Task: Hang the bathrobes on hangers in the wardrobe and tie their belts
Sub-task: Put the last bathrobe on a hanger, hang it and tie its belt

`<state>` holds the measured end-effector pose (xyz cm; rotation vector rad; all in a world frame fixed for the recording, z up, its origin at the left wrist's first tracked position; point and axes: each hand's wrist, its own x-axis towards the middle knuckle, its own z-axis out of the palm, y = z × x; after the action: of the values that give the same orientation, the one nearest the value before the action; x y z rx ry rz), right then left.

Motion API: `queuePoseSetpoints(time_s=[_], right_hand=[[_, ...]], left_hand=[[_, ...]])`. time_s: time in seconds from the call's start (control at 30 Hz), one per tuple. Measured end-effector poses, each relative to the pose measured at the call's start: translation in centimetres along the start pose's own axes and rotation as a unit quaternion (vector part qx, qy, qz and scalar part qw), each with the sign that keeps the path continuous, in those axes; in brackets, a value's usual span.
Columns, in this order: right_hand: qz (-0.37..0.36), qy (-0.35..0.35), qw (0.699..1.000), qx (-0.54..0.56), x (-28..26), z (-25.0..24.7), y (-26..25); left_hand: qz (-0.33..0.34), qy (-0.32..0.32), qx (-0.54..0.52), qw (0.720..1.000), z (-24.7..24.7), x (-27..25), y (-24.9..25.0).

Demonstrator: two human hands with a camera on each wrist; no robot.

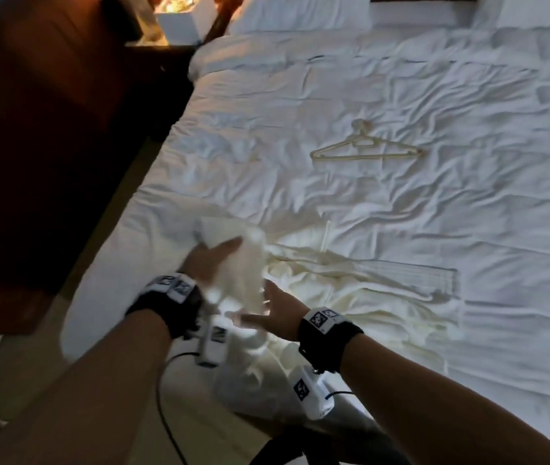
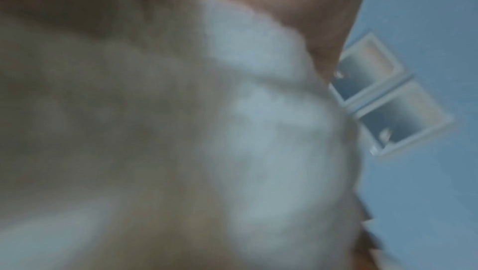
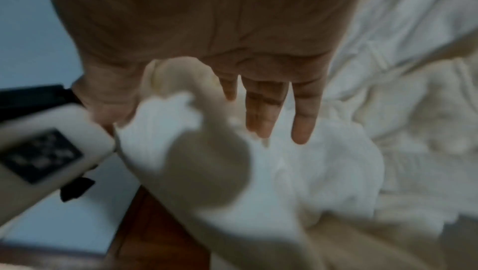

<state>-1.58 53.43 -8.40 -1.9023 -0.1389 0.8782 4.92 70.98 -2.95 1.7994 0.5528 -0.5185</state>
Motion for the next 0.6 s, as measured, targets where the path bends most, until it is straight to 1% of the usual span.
queuePoseSetpoints(time_s=[0.03,0.07,0.1,0.13,0.17,0.2,0.23,0.27,0.3,0.37,0.47,0.5,0.53,0.6], right_hand=[[0.009,0.015,1.000,0.017,0.0,-0.7,0.7],[0.022,0.041,0.998,0.046,-0.1,-1.7,1.6],[0.051,0.082,0.990,0.104,-0.6,-3.1,2.3],[0.081,0.123,0.976,0.160,-1.1,-4.9,3.2],[0.107,0.168,0.961,0.193,-1.5,-7.2,4.6],[0.125,0.217,0.951,0.182,-2.1,-9.5,6.0],[0.145,0.255,0.945,0.144,-2.6,-11.8,7.2],[0.178,0.284,0.938,0.093,-2.6,-14.9,9.3],[0.214,0.299,0.929,0.044,-2.8,-17.7,11.0],[0.283,0.302,0.910,-0.033,-2.8,-21.7,14.2],[0.347,0.273,0.894,-0.081,-1.8,-25.9,17.4],[0.355,0.264,0.892,-0.093,-0.8,-26.9,18.1],[0.353,0.260,0.893,-0.100,0.3,-27.9,18.6],[0.333,0.238,0.906,-0.110,3.0,-29.8,19.2]], left_hand=[[-0.005,-0.044,-0.022,0.999,2.6,0.3,0.8],[-0.005,-0.074,-0.033,0.997,5.1,0.8,1.7],[0.002,-0.084,-0.038,0.996,6.9,1.6,2.6],[0.014,-0.068,-0.022,0.997,8.1,2.8,3.3],[0.036,-0.029,0.034,0.998,9.0,4.0,4.2],[0.069,0.019,0.126,0.989,9.2,5.6,4.5],[0.098,0.054,0.215,0.970,8.9,6.6,4.8],[0.124,0.064,0.286,0.948,9.5,8.2,5.4],[0.146,0.062,0.332,0.930,10.1,9.6,5.9],[0.160,0.038,0.391,0.906,11.2,12.0,5.7],[0.107,-0.051,0.476,0.871,14.5,16.6,5.3],[0.087,-0.069,0.490,0.864,15.6,17.8,5.2],[0.074,-0.077,0.493,0.864,16.8,18.8,5.0],[0.074,-0.085,0.489,0.865,18.7,20.4,4.6]])
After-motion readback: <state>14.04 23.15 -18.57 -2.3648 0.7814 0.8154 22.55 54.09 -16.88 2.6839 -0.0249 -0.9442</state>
